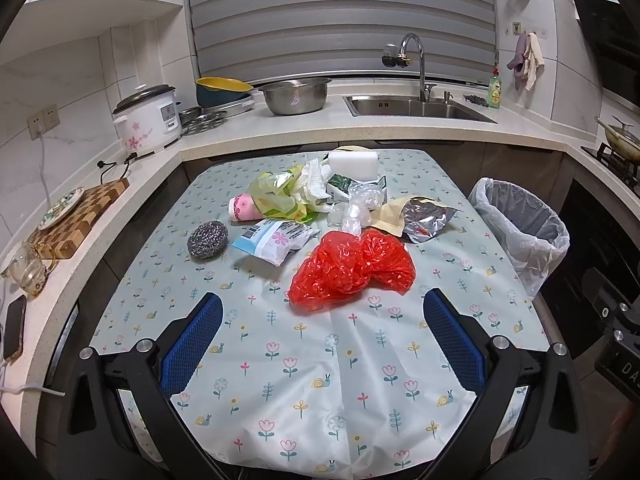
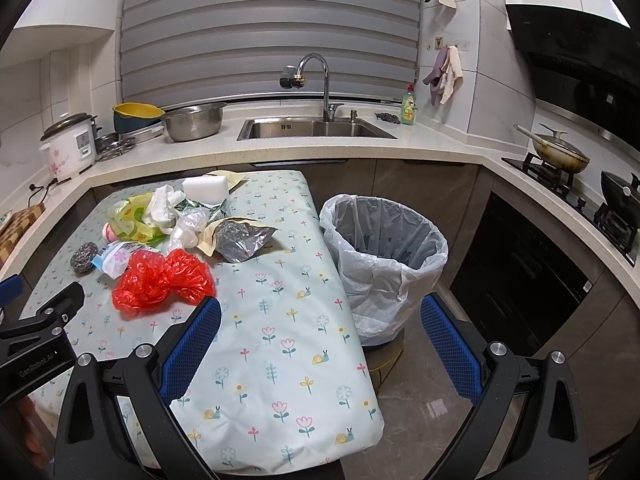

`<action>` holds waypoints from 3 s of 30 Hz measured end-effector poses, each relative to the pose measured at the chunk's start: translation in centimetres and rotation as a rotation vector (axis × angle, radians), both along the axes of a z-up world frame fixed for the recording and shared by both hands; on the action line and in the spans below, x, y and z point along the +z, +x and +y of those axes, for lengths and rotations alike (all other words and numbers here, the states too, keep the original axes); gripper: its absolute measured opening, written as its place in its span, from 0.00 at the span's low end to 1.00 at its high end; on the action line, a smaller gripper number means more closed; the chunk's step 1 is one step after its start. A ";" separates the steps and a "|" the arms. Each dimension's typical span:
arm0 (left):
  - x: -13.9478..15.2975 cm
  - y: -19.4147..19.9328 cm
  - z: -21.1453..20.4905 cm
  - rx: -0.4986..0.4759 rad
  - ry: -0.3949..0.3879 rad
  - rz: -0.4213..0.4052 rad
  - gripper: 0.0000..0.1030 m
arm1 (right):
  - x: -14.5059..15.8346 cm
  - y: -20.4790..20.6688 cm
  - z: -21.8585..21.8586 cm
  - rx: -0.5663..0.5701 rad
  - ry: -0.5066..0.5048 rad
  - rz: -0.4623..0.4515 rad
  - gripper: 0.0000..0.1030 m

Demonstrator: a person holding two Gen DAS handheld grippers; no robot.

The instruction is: Collect trash

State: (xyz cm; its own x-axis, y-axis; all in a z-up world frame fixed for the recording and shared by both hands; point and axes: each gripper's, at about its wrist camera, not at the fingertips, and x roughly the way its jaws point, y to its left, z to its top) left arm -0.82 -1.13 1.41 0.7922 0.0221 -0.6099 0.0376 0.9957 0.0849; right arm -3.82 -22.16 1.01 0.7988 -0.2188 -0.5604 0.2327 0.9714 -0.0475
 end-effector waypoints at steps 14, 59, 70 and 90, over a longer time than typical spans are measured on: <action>0.2 -0.2 -0.6 -0.016 0.001 0.004 0.93 | -0.4 -0.7 -0.8 -0.012 0.015 -0.001 0.94; -0.6 1.4 -0.7 -0.014 -0.008 0.044 0.93 | -1.2 0.8 -1.1 -0.015 0.037 0.022 0.94; -2.7 6.6 1.5 0.044 -0.012 0.123 0.93 | -2.8 8.0 -0.8 0.040 0.092 0.056 0.93; -9.1 17.6 1.6 -0.029 -0.131 0.303 0.93 | -10.0 24.8 0.0 0.112 0.188 0.201 0.85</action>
State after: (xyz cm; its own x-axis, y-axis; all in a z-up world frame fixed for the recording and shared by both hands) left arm 16.76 0.49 -7.71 0.5731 -0.0923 -0.8143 0.0699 0.9955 -0.0636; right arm 20.97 -22.18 -8.99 0.6807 -0.0124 -0.7324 0.1276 0.9866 0.1018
